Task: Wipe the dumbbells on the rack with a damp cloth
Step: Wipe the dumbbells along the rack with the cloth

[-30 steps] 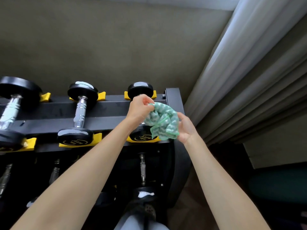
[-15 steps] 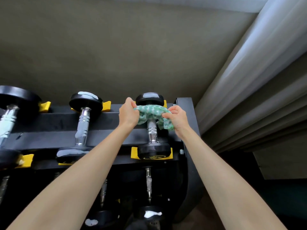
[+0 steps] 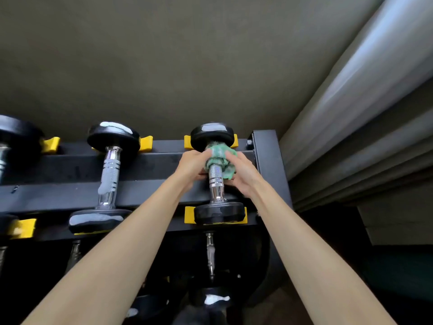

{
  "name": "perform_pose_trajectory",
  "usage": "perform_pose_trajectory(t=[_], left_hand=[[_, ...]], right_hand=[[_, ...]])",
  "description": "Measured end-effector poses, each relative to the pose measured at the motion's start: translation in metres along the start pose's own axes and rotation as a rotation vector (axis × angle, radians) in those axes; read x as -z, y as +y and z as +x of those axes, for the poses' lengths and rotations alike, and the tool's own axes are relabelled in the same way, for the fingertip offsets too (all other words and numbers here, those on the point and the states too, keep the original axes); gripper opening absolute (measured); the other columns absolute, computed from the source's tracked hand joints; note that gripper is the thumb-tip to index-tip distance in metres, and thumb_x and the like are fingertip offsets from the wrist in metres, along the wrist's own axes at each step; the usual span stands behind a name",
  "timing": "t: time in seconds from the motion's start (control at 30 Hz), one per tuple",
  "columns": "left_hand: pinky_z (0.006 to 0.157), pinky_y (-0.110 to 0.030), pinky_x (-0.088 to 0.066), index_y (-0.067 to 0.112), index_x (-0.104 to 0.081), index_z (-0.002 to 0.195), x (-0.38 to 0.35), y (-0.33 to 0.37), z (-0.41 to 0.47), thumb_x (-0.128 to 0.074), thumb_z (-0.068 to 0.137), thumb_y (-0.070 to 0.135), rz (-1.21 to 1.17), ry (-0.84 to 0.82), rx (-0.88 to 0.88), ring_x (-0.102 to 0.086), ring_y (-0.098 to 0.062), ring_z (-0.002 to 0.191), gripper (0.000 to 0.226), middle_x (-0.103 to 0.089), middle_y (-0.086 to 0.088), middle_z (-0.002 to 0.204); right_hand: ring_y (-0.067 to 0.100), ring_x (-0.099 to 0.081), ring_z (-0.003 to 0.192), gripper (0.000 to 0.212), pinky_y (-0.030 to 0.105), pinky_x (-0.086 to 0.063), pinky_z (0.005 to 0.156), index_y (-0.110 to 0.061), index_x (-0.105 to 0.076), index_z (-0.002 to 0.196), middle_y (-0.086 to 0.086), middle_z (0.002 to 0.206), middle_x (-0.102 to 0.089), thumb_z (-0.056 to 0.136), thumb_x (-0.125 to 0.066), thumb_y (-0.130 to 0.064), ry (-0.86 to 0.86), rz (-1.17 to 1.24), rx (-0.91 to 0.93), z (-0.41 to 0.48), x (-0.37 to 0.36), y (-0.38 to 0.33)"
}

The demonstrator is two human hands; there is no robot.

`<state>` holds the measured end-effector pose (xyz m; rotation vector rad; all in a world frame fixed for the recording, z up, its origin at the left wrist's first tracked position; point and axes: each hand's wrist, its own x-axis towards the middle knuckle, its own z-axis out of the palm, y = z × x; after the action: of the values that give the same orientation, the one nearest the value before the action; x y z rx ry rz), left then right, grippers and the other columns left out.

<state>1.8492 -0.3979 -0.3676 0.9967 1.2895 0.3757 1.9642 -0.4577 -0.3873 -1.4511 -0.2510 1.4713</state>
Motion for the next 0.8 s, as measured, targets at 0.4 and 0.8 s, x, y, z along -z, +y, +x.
perform_pose_trajectory(t=[0.4, 0.8], left_hand=[[0.062, -0.027, -0.057, 0.007, -0.057, 0.083, 0.009, -0.019, -0.029, -0.059, 0.09, 0.007, 0.209, -0.046, 0.022, -0.064, -0.021, 0.08, 0.007, -0.061, -0.016, 0.099], [0.056, -0.023, -0.033, 0.012, -0.046, 0.063, 0.007, -0.022, -0.06, -0.064, 0.085, 0.01, 0.634, -0.082, -0.048, -0.038, -0.015, 0.059, 0.028, -0.039, -0.002, 0.064]], right_hand=[[0.021, -0.064, 0.084, 0.022, 0.035, -0.055, 0.069, -0.015, -0.041, 0.075, 0.008, 0.094, -0.061, 0.093, -0.05, -0.006, -0.027, -0.237, -0.066, -0.029, 0.017, 0.009], [0.014, -0.045, 0.075, 0.013, 0.024, -0.039, 0.059, -0.02, -0.046, 0.085, 0.005, 0.097, -0.05, 0.087, -0.055, -0.011, 0.03, -0.729, -0.022, -0.056, 0.014, 0.006]])
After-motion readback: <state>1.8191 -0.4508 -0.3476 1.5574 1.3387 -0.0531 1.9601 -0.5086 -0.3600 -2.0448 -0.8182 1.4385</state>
